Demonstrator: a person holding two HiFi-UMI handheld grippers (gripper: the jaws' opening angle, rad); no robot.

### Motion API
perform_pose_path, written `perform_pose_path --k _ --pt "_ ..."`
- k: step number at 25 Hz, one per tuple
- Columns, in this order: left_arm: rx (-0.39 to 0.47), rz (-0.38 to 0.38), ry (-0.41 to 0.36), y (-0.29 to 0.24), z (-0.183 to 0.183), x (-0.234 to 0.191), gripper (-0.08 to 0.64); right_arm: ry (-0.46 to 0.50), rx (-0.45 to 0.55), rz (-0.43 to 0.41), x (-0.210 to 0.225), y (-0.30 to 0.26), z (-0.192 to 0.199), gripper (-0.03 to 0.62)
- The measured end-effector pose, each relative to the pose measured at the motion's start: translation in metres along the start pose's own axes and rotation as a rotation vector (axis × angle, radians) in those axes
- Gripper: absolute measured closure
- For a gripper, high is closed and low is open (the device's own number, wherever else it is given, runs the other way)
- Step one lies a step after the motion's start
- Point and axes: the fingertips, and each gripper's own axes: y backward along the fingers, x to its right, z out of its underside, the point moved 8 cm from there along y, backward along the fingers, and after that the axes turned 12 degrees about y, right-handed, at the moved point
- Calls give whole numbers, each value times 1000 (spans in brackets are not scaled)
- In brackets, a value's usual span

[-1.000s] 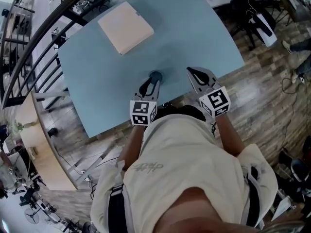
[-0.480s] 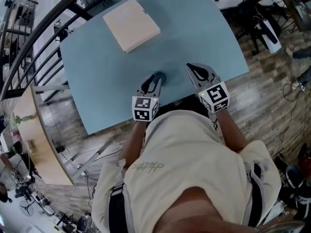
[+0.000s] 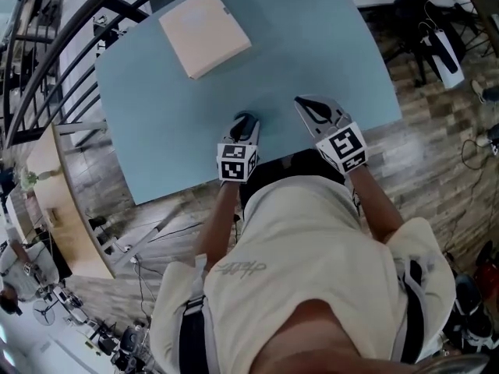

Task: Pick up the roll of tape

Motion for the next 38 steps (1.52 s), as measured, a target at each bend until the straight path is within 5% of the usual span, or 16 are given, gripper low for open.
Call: perform_pose_path --k 17,36,38 --pt "-208 -144 44 -49 38 -6 436 -21 -30 -134 32 -13 41 586" --pt "-313 -202 37 -67 61 -9 437 -31 -45 -201 34 -17 51 586" --pt "-307 -218 17 -68 61 -9 485 -32 -53 -207 33 -16 55 586"
